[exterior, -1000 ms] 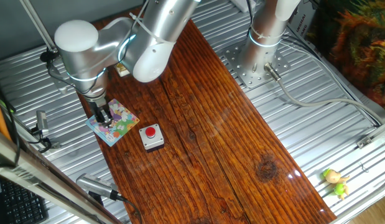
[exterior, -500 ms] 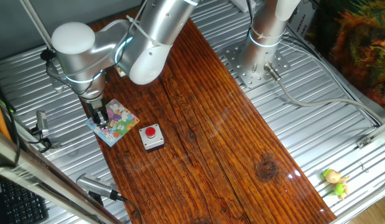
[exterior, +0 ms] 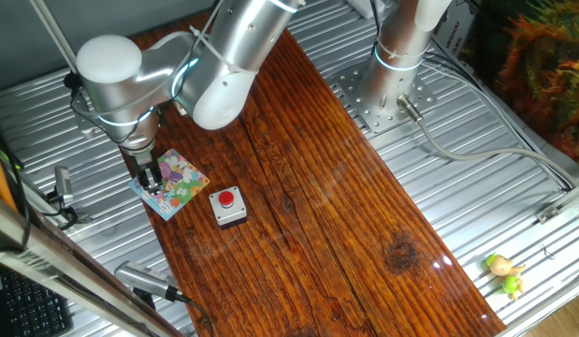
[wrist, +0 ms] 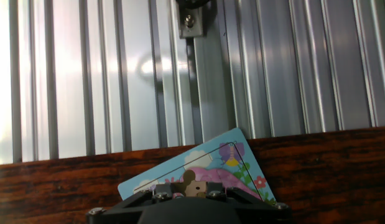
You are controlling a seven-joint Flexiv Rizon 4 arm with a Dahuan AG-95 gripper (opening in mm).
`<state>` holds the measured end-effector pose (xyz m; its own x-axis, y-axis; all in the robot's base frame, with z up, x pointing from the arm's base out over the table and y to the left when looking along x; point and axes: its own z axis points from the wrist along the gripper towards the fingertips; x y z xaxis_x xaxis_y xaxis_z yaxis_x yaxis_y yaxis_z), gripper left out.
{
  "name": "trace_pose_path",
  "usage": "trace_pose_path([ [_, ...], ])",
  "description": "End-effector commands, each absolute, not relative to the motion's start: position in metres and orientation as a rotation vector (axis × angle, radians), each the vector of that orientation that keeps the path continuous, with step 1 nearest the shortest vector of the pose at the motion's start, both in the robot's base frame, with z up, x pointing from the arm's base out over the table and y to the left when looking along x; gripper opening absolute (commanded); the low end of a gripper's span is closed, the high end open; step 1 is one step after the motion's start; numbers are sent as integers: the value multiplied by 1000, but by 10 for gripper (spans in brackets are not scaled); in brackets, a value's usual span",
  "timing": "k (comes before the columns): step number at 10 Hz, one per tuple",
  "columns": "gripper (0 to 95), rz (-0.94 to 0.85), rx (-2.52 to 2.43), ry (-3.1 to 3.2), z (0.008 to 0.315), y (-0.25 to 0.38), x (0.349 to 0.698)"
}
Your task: Assemble one piece of a puzzle
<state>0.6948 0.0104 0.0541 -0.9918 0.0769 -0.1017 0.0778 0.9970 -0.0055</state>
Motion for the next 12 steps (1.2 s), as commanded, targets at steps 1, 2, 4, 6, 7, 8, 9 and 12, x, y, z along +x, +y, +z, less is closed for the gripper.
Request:
trace_pose_path([
  [1,0,-24,166,3041,54,10,695],
  [2,0,-28,191,3038,54,10,695],
  [4,0,-20,261,3032,52,10,695],
  [6,0,-13,332,3026,51,10,694],
  [7,0,-6,369,3022,50,10,694],
  [8,0,-7,390,3019,50,10,694],
  [9,0,-25,389,3020,50,10,694],
  [12,0,-46,388,3019,48,10,694],
])
